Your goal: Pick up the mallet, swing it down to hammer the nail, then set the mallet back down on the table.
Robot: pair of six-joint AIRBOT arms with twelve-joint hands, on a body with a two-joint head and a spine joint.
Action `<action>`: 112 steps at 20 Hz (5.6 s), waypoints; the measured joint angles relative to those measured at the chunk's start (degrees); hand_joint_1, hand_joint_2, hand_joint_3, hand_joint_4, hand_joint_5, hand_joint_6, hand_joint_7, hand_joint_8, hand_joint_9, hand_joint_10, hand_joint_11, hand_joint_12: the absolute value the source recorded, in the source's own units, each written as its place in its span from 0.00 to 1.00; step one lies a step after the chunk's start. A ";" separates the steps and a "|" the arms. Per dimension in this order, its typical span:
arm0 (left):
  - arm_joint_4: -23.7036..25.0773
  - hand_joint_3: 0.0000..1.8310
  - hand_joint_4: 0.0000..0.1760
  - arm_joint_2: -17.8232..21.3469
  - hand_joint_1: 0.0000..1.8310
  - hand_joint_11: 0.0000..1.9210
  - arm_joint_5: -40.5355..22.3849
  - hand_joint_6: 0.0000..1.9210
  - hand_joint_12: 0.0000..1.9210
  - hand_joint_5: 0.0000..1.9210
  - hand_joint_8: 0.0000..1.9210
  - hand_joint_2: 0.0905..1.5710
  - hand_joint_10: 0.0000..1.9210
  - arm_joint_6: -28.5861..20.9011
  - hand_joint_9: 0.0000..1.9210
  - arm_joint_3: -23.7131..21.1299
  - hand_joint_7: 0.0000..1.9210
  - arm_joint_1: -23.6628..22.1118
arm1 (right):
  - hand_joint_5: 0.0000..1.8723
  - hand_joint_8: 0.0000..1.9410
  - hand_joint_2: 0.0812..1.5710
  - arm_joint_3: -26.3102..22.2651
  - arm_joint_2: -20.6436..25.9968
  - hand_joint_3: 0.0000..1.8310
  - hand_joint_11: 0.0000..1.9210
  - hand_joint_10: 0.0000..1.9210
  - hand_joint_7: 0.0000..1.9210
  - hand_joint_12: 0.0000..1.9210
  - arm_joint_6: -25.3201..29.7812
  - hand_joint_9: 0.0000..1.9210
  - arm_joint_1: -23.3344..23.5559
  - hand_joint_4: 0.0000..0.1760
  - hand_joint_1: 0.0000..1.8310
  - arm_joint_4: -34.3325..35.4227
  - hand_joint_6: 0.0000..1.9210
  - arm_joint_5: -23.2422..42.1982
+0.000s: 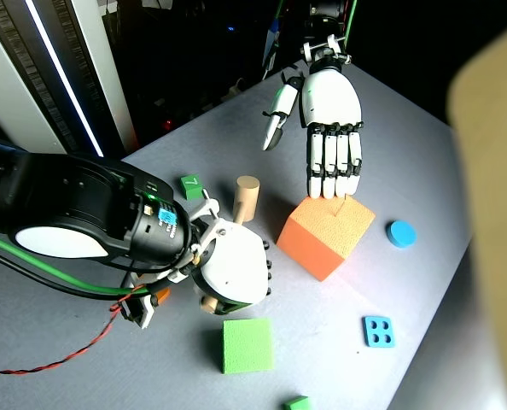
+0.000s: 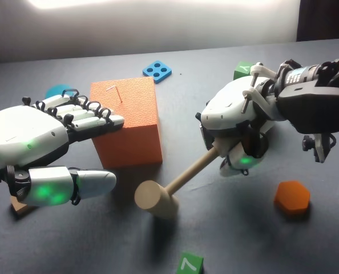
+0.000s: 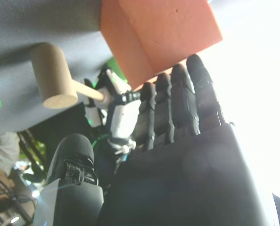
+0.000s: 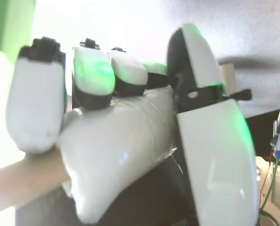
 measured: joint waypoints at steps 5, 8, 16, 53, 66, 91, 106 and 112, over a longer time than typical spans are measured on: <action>0.15 0.00 0.00 0.00 0.00 0.00 -0.09 0.00 0.23 0.12 0.00 0.79 0.00 0.00 0.14 0.00 0.16 0.00 | 0.73 1.00 0.95 -2.36 1.73 0.00 0.99 1.00 0.85 1.00 -0.17 0.91 0.00 0.28 0.34 -0.17 1.00 -1.03; 0.15 0.00 0.00 0.00 0.00 0.00 -0.07 0.00 0.22 0.11 0.00 0.79 0.00 0.00 0.13 0.00 0.14 0.00 | 0.72 1.00 0.99 -5.99 4.63 0.00 0.99 1.00 0.85 1.00 -0.79 0.92 0.00 1.00 0.39 -0.48 1.00 -1.97; 0.17 0.00 0.00 0.00 0.00 0.00 -0.04 0.00 0.21 0.10 0.00 0.79 0.00 0.00 0.12 -0.11 0.13 0.00 | 0.74 1.00 1.00 -10.21 10.97 0.01 1.00 1.00 0.85 1.00 5.90 0.93 3.72 1.00 0.42 -1.25 1.00 -3.32; 0.76 0.00 0.00 0.00 0.00 0.00 0.35 0.00 0.22 0.10 0.00 0.79 0.00 -0.66 0.11 -0.15 0.12 0.13 | 0.68 1.00 0.98 7.56 -1.42 0.00 0.99 1.00 0.84 1.00 -4.94 0.91 10.54 1.00 0.41 18.05 1.00 21.05; 0.81 0.00 0.00 0.00 0.00 0.00 0.55 0.00 0.23 0.11 0.00 0.77 0.00 -0.72 0.10 -0.11 0.12 0.13 | 0.68 1.00 0.97 8.13 -2.21 0.00 0.99 1.00 0.83 1.00 -1.42 0.91 9.66 1.00 0.44 20.02 1.00 20.02; 0.74 0.00 0.00 -0.31 0.00 0.00 1.11 0.00 0.19 0.09 0.00 0.76 0.00 -0.68 0.08 -0.09 0.09 0.13 | 0.67 1.00 0.96 10.49 -1.27 0.00 0.98 1.00 0.83 1.00 -4.35 0.90 4.48 1.00 0.42 22.95 1.00 17.86; 0.83 0.00 0.00 -0.31 0.00 0.00 1.31 0.00 0.17 0.09 0.00 0.76 0.00 -0.70 0.07 -0.11 0.09 -0.04 | 0.67 1.00 0.96 10.43 -1.51 0.00 0.98 1.00 0.82 1.00 -4.61 0.90 3.06 1.00 0.42 22.93 1.00 16.96; 0.87 0.00 0.00 -0.31 0.00 0.00 1.33 0.00 0.17 0.09 0.00 0.76 0.00 -0.70 0.08 -0.11 0.09 -0.04 | 0.67 1.00 0.96 10.32 -0.44 0.00 0.99 1.00 0.82 1.00 -4.26 0.90 3.58 1.00 0.43 22.95 1.00 16.24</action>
